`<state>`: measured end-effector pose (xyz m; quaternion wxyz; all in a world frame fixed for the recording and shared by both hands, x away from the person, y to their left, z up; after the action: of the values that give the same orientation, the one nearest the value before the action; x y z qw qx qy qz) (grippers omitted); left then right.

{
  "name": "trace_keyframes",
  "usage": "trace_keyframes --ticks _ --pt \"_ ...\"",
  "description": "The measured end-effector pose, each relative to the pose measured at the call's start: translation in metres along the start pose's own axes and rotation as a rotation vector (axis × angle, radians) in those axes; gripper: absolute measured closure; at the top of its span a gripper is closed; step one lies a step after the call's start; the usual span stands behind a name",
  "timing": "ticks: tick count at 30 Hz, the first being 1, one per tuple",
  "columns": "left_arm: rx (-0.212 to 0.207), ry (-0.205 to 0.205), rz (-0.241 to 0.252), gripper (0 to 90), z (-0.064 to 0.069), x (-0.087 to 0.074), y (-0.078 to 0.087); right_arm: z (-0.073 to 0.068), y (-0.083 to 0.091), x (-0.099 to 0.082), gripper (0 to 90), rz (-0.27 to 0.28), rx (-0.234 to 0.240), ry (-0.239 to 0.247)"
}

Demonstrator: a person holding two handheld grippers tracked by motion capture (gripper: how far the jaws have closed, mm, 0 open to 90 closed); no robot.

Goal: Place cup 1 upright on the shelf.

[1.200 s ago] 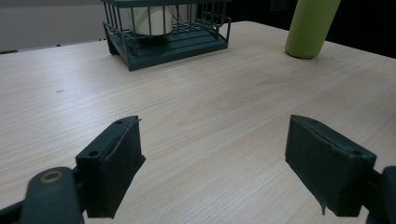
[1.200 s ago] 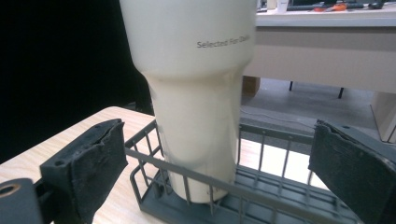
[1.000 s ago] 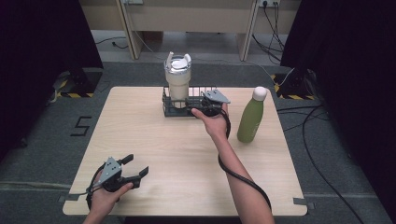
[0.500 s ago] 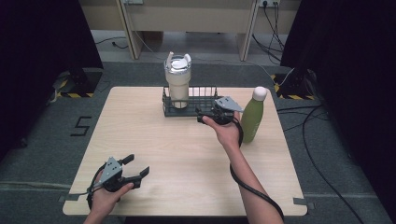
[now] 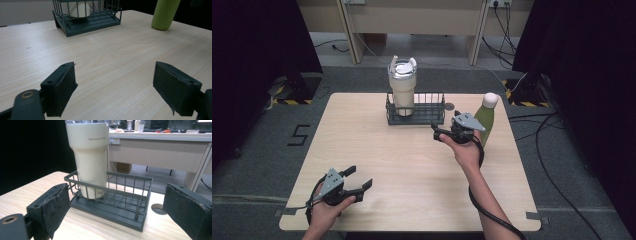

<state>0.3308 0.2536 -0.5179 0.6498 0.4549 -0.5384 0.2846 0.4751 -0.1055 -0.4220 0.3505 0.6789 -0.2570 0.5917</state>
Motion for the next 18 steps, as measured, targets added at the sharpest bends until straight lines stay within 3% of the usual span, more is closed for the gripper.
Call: trace_keyframes --ticks 18 --pt "0.004 -0.007 -0.005 17.8 0.001 -0.001 -0.001 0.004 0.046 -0.018 8.5 -0.004 -0.026 0.029"
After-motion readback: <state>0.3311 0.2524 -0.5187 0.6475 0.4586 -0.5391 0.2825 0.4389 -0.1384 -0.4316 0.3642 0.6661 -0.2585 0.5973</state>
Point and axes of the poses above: each handheld gripper's, and its own axes: y roughly backward along the jaws, x roughly out of its top, z roughly to its right, the point moved 2 cm from there along -y, roughly forward along the jaws, and after that the axes turned 10 degrees about x, right-handed, at the moved point
